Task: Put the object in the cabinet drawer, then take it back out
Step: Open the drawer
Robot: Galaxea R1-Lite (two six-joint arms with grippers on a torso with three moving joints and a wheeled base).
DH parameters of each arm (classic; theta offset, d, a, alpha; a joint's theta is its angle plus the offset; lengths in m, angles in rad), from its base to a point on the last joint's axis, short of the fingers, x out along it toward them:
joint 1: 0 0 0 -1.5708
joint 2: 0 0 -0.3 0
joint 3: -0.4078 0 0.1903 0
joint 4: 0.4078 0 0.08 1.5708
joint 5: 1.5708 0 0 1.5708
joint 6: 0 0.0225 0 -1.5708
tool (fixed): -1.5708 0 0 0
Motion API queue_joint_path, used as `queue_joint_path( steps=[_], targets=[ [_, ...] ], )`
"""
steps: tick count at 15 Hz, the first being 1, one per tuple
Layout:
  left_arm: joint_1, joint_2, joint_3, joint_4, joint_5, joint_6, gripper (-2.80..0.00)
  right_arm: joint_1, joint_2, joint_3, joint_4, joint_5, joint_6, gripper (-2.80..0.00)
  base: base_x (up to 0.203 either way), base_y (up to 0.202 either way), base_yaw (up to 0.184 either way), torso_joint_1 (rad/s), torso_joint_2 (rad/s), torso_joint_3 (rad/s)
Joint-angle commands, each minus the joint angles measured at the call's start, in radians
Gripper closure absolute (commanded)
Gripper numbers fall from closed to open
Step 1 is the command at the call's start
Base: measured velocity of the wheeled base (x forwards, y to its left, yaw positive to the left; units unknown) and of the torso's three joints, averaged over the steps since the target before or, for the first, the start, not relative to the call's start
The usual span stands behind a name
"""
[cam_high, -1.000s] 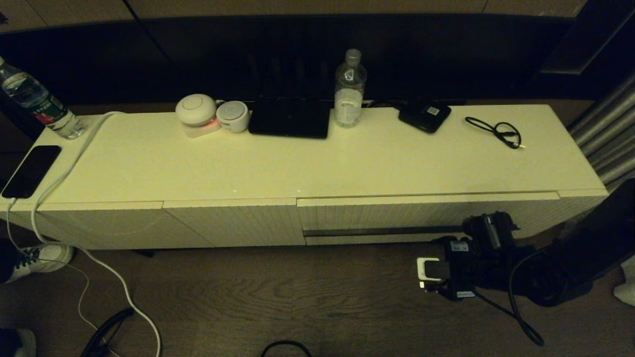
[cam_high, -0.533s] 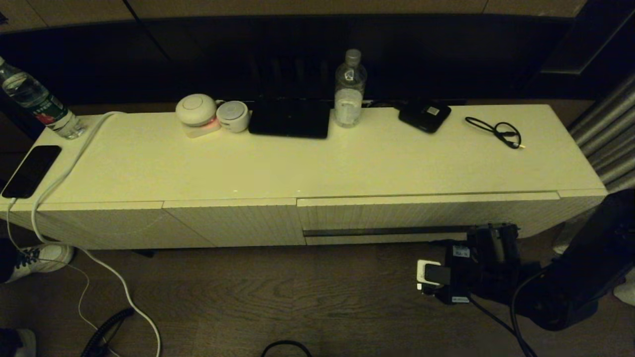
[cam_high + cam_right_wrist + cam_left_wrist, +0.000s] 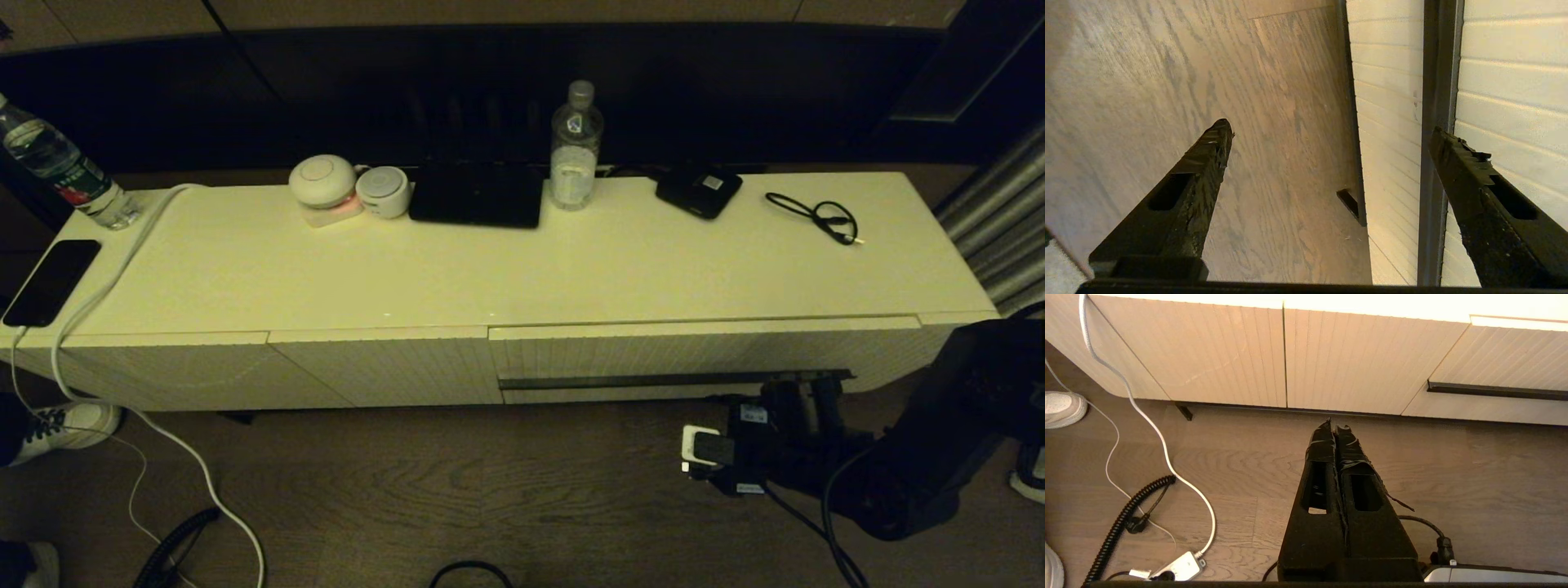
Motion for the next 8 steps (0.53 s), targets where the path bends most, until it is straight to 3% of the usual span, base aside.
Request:
queue_joint_path(
  steps=[1, 8],
  targets=[
    [0.000, -0.002, 0.000, 0.000, 0.000, -0.001, 0.00, -0.008, 0.025, -0.035, -0.005, 0.000, -0.007, -2.80, 0.000, 0.000, 0.000, 0.000, 0.00, 0.000],
    [0.000, -0.002, 0.000, 0.000, 0.000, -0.001, 0.00, -0.024, 0.076, -0.107, -0.007, -0.004, -0.007, -2.80, 0.000, 0.000, 0.000, 0.000, 0.00, 0.000]
  ],
)
